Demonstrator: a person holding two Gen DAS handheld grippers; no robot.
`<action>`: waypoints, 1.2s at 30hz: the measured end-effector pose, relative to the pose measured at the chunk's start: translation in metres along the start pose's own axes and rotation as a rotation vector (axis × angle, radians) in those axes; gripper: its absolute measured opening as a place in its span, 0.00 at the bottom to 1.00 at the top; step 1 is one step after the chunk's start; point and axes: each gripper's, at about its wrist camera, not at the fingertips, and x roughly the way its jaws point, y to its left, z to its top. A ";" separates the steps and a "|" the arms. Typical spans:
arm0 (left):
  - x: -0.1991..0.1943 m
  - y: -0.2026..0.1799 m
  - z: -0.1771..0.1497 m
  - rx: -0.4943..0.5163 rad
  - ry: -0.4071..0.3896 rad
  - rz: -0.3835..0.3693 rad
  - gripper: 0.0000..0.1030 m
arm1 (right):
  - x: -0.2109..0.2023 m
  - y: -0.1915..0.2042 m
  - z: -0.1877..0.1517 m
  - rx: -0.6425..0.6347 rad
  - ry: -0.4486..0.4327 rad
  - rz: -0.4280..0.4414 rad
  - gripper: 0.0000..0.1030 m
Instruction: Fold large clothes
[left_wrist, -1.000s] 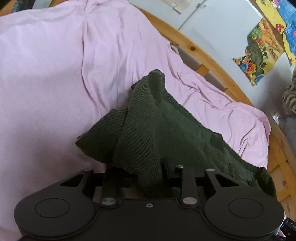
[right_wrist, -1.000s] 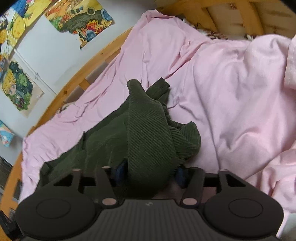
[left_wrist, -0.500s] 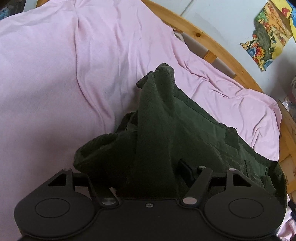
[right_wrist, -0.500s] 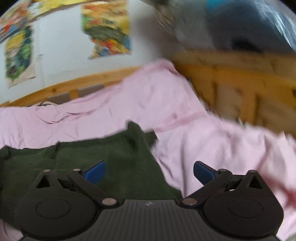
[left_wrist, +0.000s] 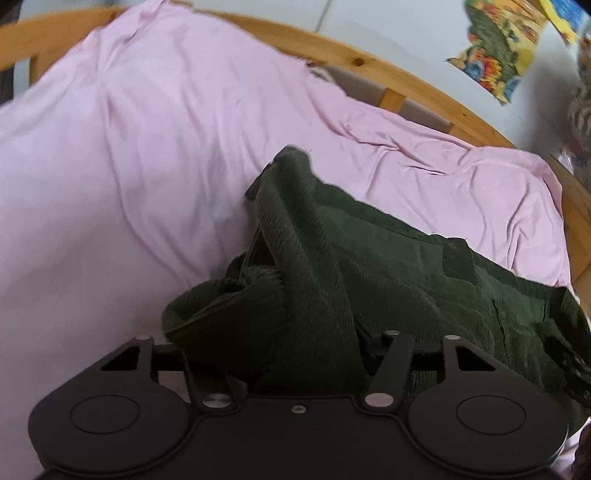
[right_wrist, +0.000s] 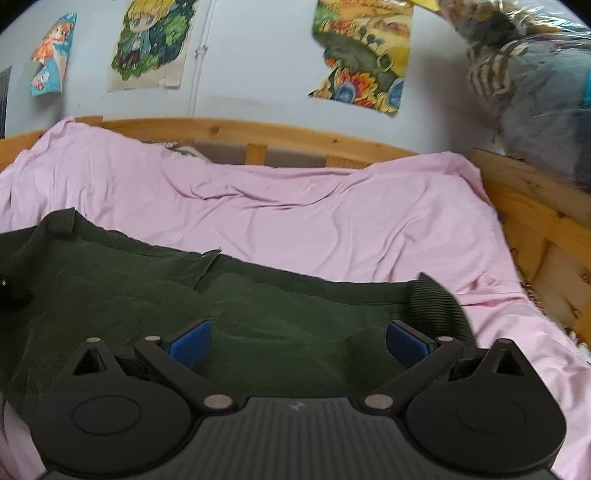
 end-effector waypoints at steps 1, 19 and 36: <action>-0.001 -0.002 0.001 0.010 -0.002 0.003 0.54 | 0.003 0.002 0.000 0.001 0.000 0.005 1.00; -0.024 -0.024 0.000 0.073 -0.137 -0.032 0.21 | 0.041 0.045 -0.028 -0.192 0.029 0.021 1.00; -0.055 -0.225 0.006 0.522 -0.212 -0.229 0.18 | -0.009 -0.161 -0.015 0.571 -0.039 0.704 1.00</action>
